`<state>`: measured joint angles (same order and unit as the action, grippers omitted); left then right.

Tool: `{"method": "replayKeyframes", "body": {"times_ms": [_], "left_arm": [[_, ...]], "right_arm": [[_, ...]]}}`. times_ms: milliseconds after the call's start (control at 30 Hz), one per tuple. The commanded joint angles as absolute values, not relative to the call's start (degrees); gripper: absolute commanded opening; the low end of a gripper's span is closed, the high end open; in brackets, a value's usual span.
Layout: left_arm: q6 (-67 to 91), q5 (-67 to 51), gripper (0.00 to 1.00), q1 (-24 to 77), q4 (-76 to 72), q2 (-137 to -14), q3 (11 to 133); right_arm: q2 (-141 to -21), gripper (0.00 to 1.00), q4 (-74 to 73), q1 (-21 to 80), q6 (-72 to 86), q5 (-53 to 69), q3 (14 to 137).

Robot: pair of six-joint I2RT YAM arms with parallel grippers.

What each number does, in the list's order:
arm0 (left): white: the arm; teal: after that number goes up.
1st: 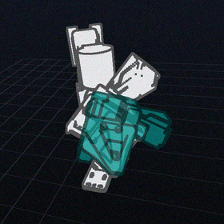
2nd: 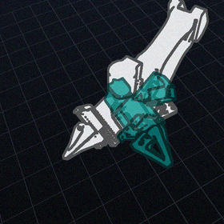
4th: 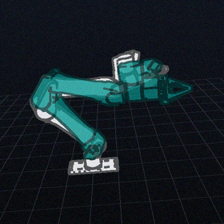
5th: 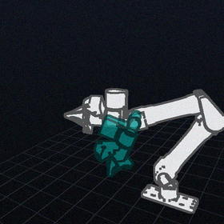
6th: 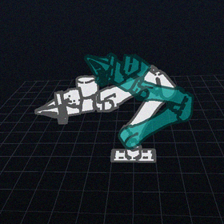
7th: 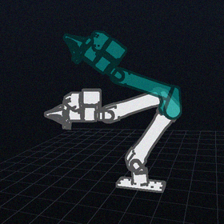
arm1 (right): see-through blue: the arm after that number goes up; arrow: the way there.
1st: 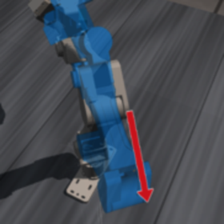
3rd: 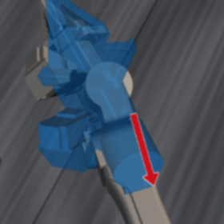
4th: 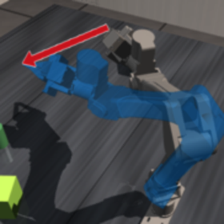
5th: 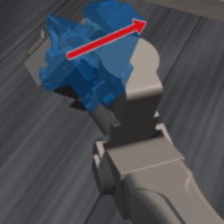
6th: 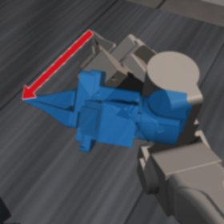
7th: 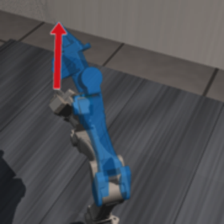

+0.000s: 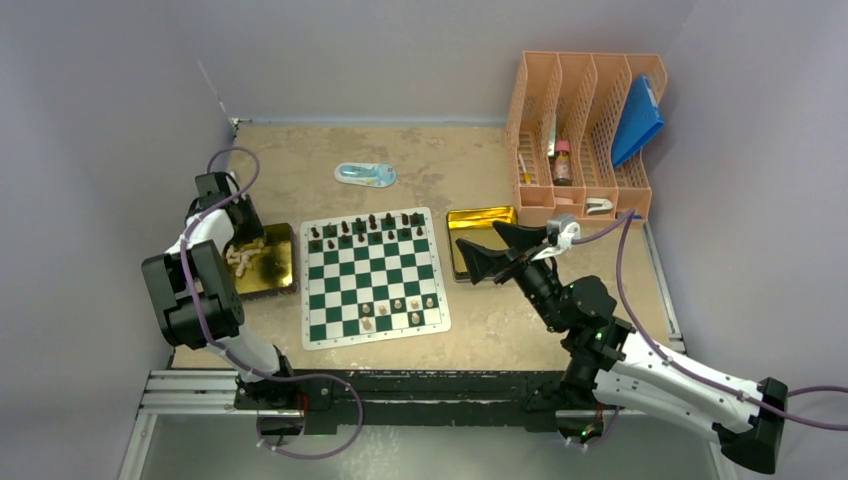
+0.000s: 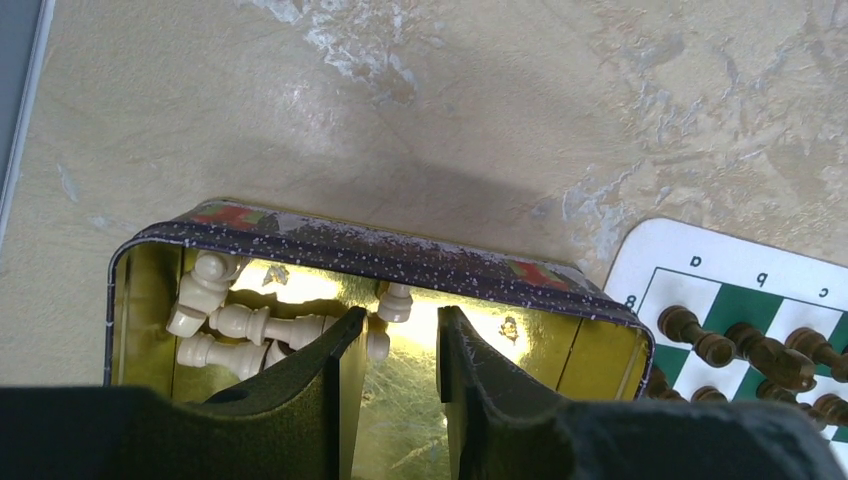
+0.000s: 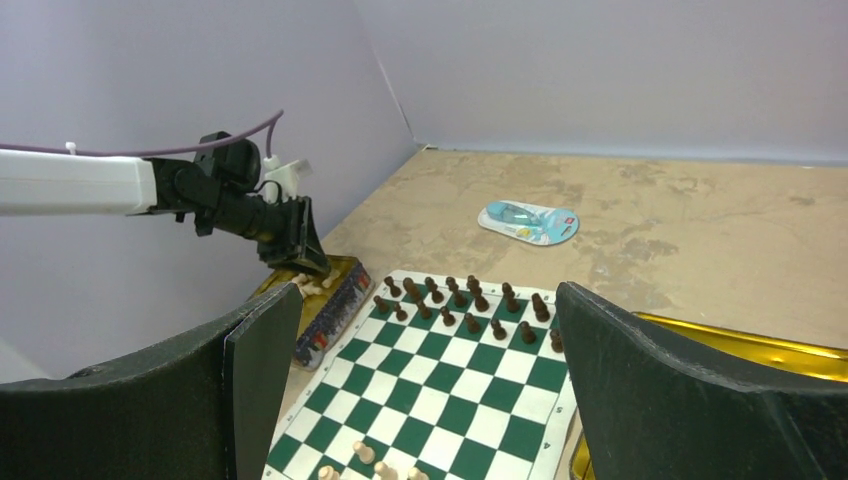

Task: Set up the chess pieces on the board
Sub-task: Pick up the chess piece from the storage box.

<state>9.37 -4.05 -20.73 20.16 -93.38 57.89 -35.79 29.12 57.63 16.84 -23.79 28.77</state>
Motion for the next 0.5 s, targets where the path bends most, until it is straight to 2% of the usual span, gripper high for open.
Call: {"method": "replayKeyframes", "body": {"times_ms": [0,267,467], "left_arm": [[8.6,-4.6,0.31,-21.1,16.5,-94.9,58.8],[8.0,-4.3,0.30,-21.2,16.4,-97.2,59.6],[7.3,-4.5,0.24,-21.2,15.2,-97.9,58.6]], "right_arm": [[-33.7,0.99,30.7,57.7,16.1,-25.9,29.1],[-34.8,0.99,31.9,57.7,15.7,-25.7,29.4],[-34.9,0.99,32.0,57.6,16.1,-25.7,29.0]]}}
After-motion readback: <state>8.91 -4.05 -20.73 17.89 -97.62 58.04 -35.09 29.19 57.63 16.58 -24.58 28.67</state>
